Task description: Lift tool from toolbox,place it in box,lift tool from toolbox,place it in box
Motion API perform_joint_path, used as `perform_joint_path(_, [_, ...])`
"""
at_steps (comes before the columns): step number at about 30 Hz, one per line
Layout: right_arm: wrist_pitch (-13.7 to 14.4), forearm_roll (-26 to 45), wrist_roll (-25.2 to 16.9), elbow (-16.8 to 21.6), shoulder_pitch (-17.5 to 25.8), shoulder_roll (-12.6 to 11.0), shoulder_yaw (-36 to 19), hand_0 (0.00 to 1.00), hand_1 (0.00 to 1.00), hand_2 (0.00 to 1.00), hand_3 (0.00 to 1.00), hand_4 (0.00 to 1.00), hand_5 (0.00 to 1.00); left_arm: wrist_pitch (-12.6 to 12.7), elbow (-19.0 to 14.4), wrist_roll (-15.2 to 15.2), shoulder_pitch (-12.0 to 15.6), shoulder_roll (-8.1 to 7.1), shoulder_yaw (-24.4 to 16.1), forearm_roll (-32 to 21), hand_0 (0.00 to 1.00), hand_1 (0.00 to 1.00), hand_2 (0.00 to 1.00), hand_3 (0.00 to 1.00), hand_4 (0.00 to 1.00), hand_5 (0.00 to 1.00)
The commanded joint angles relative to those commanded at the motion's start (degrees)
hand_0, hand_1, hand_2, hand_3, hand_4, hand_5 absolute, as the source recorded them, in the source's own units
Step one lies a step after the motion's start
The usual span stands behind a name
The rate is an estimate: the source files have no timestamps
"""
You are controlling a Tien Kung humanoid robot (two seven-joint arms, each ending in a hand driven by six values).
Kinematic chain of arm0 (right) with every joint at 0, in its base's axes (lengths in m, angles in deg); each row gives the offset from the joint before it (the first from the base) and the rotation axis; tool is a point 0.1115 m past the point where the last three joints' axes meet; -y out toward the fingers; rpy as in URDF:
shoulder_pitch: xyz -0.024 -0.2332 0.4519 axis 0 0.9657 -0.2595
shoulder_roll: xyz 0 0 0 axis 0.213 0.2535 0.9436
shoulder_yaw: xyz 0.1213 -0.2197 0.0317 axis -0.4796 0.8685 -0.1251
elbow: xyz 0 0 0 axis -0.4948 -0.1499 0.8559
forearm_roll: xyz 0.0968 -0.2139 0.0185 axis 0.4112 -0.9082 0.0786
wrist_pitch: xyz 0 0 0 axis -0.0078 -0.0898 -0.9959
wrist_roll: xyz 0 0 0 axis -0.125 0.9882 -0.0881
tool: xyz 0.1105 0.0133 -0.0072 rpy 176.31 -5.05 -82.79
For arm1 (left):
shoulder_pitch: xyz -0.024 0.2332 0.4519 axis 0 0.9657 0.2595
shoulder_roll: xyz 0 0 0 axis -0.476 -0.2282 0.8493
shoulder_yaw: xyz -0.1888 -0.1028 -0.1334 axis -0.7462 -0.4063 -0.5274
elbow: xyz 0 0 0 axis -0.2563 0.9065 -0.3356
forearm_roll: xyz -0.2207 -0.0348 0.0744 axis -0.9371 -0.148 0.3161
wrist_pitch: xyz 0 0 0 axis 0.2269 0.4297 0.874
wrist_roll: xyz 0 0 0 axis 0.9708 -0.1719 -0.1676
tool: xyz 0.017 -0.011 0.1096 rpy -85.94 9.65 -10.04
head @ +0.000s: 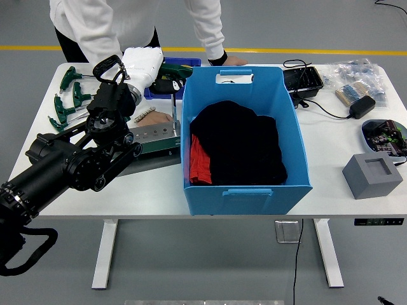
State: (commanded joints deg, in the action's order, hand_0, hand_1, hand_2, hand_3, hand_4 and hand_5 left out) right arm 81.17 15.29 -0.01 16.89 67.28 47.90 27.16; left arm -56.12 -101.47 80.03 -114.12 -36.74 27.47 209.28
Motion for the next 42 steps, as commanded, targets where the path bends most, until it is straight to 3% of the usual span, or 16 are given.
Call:
perform_joint_path(17, [0.1,0.0,0.1,-0.1,0.5,0.1,-0.2,0.670,0.652,0.731,0.577,0.777,0.720,-3.9,-2.7,-0.9,-5.5,-2.95,3.0,-1.3,0.072,0.002,0.002,0.051,0.681,0.491])
perform_joint_path(24, [0.1,0.4,0.0,-0.1,0.5,0.0,0.0,0.670,0.652,0.732,0.577,0.777,0.720,-4.7,-8.1,-0.4,-6.3,-4.55,1.3,-0.5,0.074,0.002,0.002,0.053,0.674,0.466])
perform_joint_path(31, [0.0,1.5,-0.4,-0.2,0.6,-0.2,0.9,0.670,0.652,0.731,0.576,0.778,0.720,-3.2,-16.1,-1.1,-6.3,-4.63,-3.1,-1.0,0.074,0.002,0.002,0.053,0.674,0.458])
perform_joint_path(36, [0.1,1.5,-0.4,-0.2,0.5,-0.1,0.9,0.670,0.652,0.731,0.576,0.778,0.720,-3.0,-21.7,-1.2,-6.3,-4.21,-1.5,-2.7,0.074,0.002,0.002,0.053,0.674,0.458])
perform_joint_path(42, [0.1,1.7,-0.4,-0.2,0.4,-0.1,0.9,0.670,0.652,0.732,0.576,0.777,0.719,-3.0,-25.5,-1.1,-6.3,-3.28,2.1,-4.7,0.073,0.002,0.002,0.055,0.674,0.457])
